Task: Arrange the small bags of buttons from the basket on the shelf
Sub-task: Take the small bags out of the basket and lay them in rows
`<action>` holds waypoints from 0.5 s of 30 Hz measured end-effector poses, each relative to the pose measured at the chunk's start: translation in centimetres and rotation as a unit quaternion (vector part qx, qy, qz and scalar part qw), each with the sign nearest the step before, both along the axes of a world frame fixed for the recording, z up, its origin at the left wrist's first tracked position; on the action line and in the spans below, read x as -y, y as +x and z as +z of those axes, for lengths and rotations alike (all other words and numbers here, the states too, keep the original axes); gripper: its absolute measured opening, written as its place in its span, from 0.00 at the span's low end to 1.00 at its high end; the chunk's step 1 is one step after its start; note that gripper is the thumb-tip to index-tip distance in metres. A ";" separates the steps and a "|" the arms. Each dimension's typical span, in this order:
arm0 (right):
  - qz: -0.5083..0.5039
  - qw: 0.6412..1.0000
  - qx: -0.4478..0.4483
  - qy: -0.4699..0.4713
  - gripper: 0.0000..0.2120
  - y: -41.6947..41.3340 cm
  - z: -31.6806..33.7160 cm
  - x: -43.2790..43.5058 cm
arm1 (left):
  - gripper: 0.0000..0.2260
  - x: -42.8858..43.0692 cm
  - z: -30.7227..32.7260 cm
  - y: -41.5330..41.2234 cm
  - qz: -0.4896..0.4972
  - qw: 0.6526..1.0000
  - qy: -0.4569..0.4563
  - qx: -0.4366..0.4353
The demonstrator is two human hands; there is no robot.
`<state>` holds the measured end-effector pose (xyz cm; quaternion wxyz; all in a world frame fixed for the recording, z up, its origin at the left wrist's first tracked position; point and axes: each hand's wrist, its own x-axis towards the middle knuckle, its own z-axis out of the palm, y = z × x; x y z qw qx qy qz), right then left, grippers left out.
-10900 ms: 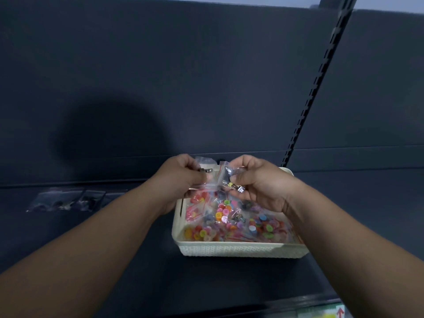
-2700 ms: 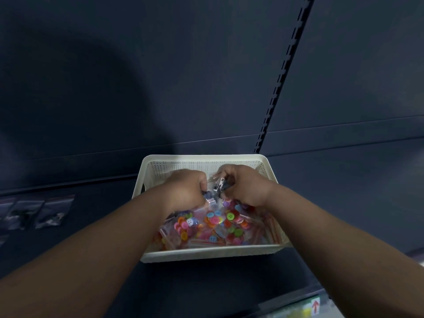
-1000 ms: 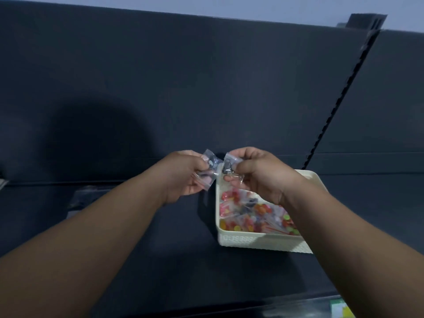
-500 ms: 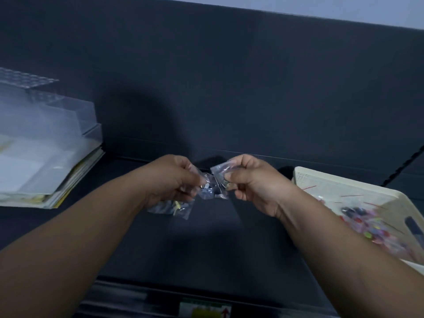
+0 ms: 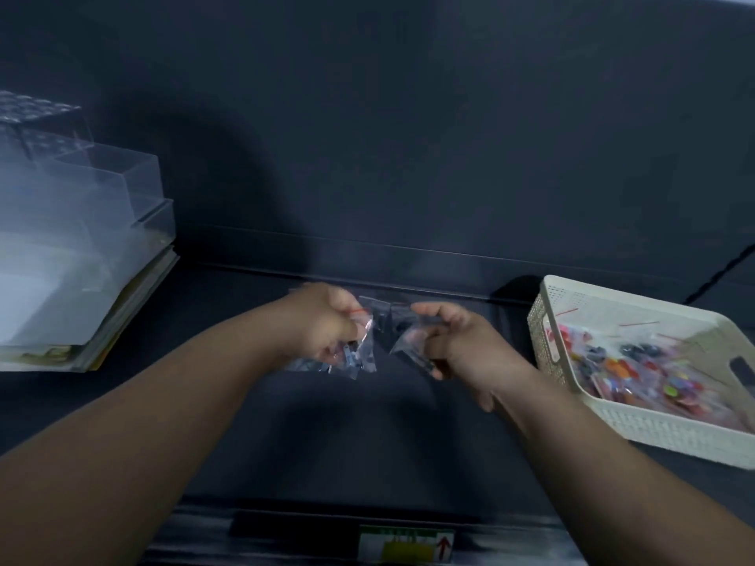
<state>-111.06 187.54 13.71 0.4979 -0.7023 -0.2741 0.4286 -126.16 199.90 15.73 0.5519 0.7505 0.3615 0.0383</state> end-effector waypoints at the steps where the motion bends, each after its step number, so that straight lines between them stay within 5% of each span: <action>1: -0.007 1.000 0.013 -0.008 0.20 0.0 -0.5 0.2 | 0.04 0.2 -0.4 0.5 -0.014 1.000 0.019 -0.004; 5: -0.035 0.998 0.038 -0.027 0.15 0.0 -2.2 0.6 | 0.07 1.4 -2.5 2.7 -0.022 0.998 0.064 -0.015; 8: -0.023 0.987 0.149 -0.055 0.16 0.4 -3.4 1.0 | 0.11 1.8 -4.0 3.6 -0.039 0.994 0.101 -0.023; 12: 0.028 0.938 0.336 -0.086 0.23 0.9 -3.7 2.0 | 0.22 2.4 -4.8 3.4 -0.066 0.951 0.296 -0.055; 15: 0.083 0.892 0.437 -0.079 0.23 1.3 -4.2 3.1 | 0.18 3.3 -5.2 1.9 -0.086 0.907 0.411 -0.036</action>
